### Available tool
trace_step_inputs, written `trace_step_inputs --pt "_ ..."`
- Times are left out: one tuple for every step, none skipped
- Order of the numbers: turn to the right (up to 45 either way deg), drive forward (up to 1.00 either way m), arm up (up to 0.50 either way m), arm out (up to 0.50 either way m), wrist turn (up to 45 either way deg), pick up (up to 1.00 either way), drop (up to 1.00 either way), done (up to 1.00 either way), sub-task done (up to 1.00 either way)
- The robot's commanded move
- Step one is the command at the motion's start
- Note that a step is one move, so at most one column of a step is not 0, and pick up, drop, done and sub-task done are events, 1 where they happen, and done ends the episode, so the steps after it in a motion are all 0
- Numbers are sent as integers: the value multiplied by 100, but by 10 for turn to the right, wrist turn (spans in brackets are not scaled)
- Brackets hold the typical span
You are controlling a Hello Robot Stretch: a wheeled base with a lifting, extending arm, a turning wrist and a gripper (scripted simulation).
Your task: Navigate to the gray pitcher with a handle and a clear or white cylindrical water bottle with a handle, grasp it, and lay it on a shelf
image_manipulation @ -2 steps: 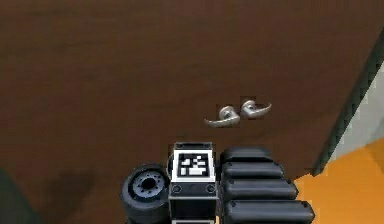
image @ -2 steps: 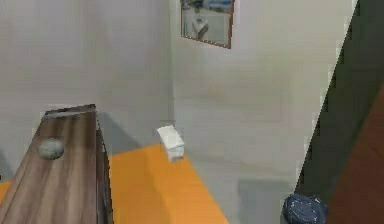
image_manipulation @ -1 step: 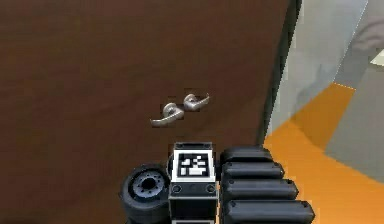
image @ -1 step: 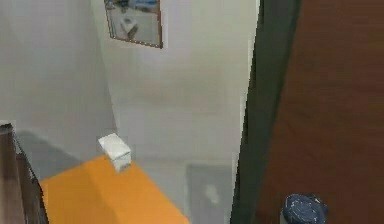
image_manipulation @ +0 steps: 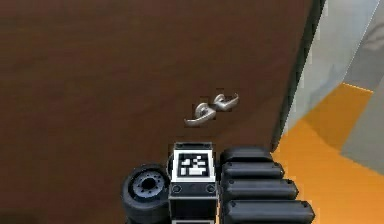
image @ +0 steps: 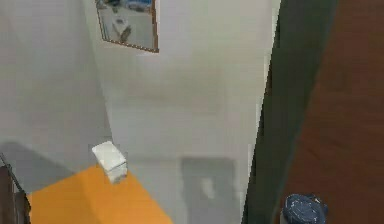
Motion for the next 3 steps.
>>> trace_step_inputs --pt "-360 0 0 0 0 0 0 0 0" --pt "0 95 0 0 0 0 0 0 0" --pt "-450 0 0 0 0 0 0 0 0"
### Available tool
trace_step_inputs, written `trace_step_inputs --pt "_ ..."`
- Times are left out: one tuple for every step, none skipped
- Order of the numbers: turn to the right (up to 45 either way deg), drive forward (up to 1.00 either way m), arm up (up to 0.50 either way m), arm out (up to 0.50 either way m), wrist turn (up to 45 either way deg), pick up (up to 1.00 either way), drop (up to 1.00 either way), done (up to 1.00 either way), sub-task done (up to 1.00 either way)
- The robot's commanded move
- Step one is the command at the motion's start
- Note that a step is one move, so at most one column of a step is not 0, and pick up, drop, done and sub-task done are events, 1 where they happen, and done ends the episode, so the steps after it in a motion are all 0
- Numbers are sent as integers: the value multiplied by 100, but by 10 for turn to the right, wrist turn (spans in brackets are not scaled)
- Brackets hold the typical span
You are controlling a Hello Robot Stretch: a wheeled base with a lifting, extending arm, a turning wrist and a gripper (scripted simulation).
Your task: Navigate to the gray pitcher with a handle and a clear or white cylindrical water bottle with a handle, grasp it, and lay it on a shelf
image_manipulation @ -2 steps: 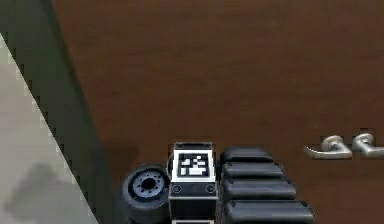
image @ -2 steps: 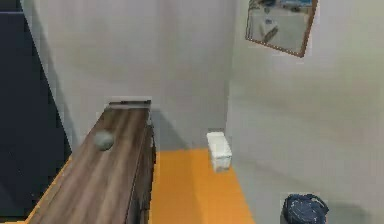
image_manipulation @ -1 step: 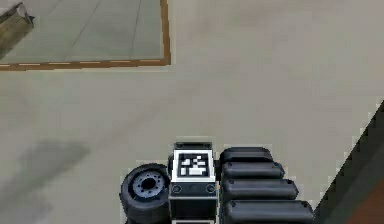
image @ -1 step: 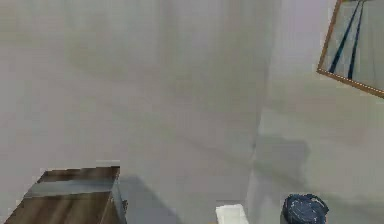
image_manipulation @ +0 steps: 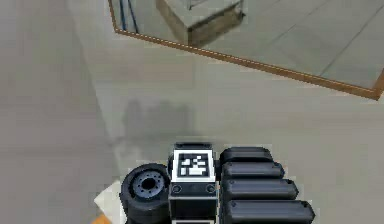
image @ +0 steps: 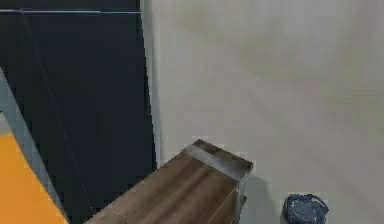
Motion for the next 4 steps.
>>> trace_step_inputs --pt "-450 0 0 0 0 0 0 0 0" --pt "-450 0 0 0 0 0 0 0 0" --pt "-420 0 0 0 0 0 0 0 0" --pt "0 0 0 8 0 0 0 0 0"
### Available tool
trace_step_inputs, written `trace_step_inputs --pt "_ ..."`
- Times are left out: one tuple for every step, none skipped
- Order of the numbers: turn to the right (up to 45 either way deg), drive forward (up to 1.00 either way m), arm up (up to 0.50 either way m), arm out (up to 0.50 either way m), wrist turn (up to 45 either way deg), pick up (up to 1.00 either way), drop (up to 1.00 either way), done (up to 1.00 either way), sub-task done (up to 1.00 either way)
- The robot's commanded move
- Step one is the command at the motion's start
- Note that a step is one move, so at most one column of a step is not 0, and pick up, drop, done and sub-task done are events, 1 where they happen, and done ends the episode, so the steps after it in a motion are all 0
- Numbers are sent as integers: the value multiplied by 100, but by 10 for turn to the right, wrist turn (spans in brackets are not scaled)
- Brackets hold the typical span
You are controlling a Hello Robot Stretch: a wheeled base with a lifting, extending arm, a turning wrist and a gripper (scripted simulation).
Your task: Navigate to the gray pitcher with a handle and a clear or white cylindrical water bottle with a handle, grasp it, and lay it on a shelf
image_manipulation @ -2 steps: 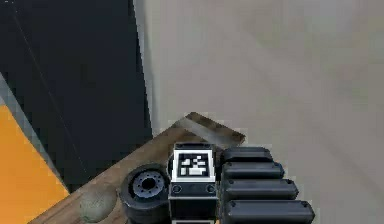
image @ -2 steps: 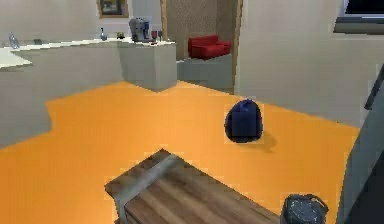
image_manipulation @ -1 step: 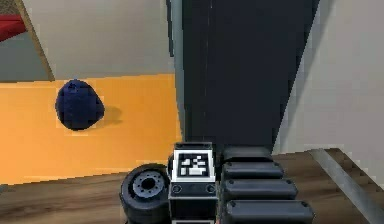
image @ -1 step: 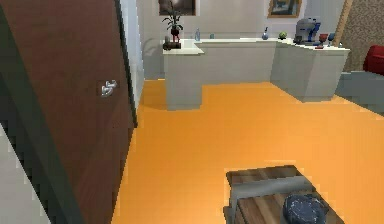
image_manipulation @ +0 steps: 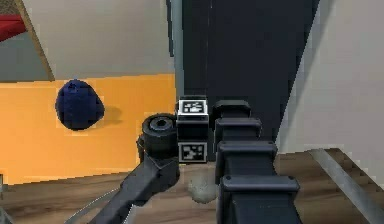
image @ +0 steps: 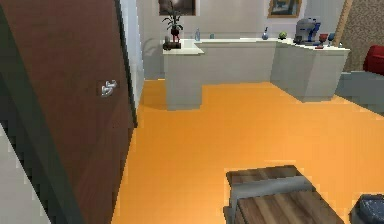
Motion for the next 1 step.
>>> trace_step_inputs --pt "0 0 0 0 450 0 0 0 0"
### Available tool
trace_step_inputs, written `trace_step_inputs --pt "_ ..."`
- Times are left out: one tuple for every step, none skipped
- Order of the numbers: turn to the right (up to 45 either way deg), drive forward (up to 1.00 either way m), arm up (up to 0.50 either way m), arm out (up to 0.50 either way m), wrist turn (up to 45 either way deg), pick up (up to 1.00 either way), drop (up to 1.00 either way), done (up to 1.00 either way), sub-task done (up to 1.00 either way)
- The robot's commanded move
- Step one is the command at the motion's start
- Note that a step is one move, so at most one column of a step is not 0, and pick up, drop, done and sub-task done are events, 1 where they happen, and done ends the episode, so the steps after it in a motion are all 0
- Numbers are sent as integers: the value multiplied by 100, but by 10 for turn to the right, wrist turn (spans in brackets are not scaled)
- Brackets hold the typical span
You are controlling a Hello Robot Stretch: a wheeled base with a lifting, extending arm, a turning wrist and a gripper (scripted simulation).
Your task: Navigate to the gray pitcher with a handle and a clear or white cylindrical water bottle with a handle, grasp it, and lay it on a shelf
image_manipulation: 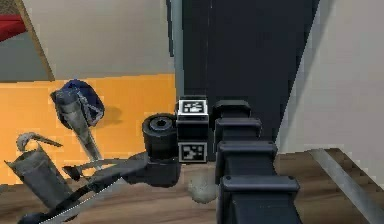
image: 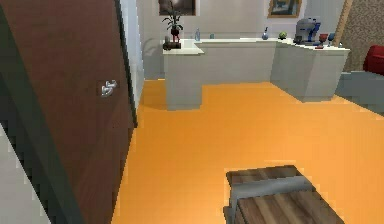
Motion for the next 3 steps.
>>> trace_step_inputs --pt "0 0 0 0 450 0 0 0 0" --pt "0 0 0 0 300 0 0 0 0" --pt "0 0 -10 0 0 0 0 0 0"
